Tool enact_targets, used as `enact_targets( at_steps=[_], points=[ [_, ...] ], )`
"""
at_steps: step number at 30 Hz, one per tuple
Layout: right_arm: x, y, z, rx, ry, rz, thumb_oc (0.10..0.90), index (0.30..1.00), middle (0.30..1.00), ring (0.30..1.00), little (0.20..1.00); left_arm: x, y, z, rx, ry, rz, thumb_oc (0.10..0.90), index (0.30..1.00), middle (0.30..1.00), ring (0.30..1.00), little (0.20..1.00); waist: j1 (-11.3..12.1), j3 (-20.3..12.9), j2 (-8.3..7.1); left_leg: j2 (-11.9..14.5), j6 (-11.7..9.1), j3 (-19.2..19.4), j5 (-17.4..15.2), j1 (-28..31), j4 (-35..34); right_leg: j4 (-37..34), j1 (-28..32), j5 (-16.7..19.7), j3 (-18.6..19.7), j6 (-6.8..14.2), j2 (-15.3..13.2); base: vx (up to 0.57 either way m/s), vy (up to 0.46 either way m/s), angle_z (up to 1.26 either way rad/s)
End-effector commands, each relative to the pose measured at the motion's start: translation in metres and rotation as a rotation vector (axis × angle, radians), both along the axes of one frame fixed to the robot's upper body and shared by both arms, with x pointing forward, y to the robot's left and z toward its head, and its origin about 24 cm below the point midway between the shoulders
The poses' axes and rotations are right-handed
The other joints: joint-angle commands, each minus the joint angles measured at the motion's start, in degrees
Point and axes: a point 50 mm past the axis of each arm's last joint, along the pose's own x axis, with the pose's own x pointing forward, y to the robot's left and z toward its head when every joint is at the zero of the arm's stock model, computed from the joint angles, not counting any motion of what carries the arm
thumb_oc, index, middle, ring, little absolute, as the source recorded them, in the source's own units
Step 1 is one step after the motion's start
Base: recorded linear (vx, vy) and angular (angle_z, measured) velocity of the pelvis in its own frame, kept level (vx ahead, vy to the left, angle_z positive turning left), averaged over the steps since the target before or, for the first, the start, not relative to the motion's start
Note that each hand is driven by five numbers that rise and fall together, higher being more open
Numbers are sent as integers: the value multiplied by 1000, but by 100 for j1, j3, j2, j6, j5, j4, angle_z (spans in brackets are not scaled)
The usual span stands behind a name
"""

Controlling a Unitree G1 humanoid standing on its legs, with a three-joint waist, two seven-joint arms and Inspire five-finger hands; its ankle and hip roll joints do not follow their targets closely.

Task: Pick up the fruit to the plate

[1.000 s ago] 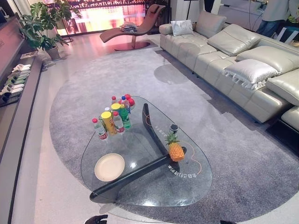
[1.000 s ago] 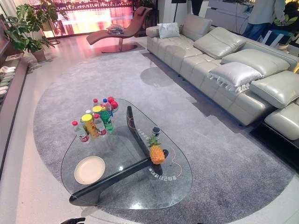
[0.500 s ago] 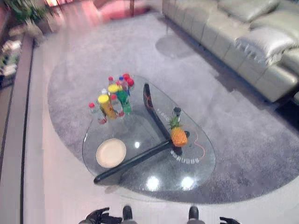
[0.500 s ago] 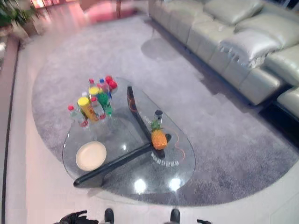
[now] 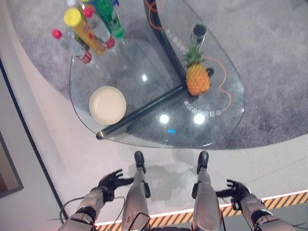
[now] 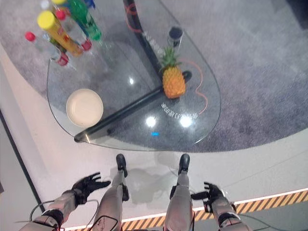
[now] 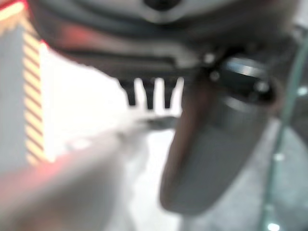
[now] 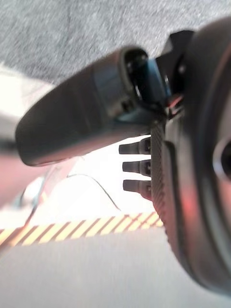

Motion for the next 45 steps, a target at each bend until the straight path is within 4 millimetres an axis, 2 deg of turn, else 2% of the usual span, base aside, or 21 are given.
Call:
enact_targets(
  at_steps=[1,9,15,21,35,41,45],
  points=[
    [12,-20,24,-49,-194,-136,800,900,900,900,900,6,39,19,32,-82,186,800,900,900,900,900,90,36,-321,185,-90,-452,-357,-578,545,880,-1005,-121,239,218,-413,-93,-64,-3],
    [44,-9,60,-95,-474,-188,800,900,900,900,900,25,48,45,-32,-286,442,800,900,900,900,900,59,36,-364,86,-56,-709,-550,-1440,1241,1485,-1838,-265,369,192,-352,-58,-26,0],
    [61,-11,81,-104,-559,-204,800,900,900,900,900,39,51,63,-24,-356,469,800,900,900,900,900,89,36,-371,32,-21,-836,-612,-1936,1638,1845,-2299,-343,366,143,-294,-42,-44,7],
    [75,-12,101,-106,-636,-221,800,900,900,900,900,46,49,72,7,-381,445,800,900,900,900,900,134,36,-352,6,-7,-919,-673,-2295,1919,2112,-2630,-402,336,113,-287,-25,-26,4],
    [79,-14,105,-65,-656,-244,800,900,900,900,900,47,43,68,67,-346,359,800,900,900,900,900,148,36,-275,-18,44,-969,-790,-2556,2183,2378,-2928,-473,347,56,-287,-2,-2,0],
    [75,-38,119,-58,-714,-434,800,900,900,900,900,46,45,68,89,-340,338,800,900,900,900,900,191,36,-282,7,35,-955,-769,-2479,2094,2275,-2843,-423,266,77,-307,0,0,0],
    [63,-69,134,-84,-760,-654,800,900,900,900,900,44,47,66,101,-334,335,800,900,900,900,900,225,36,-309,4,49,-983,-731,-2477,2046,2201,-2809,-335,193,95,-333,12,-36,1]
  ],
)
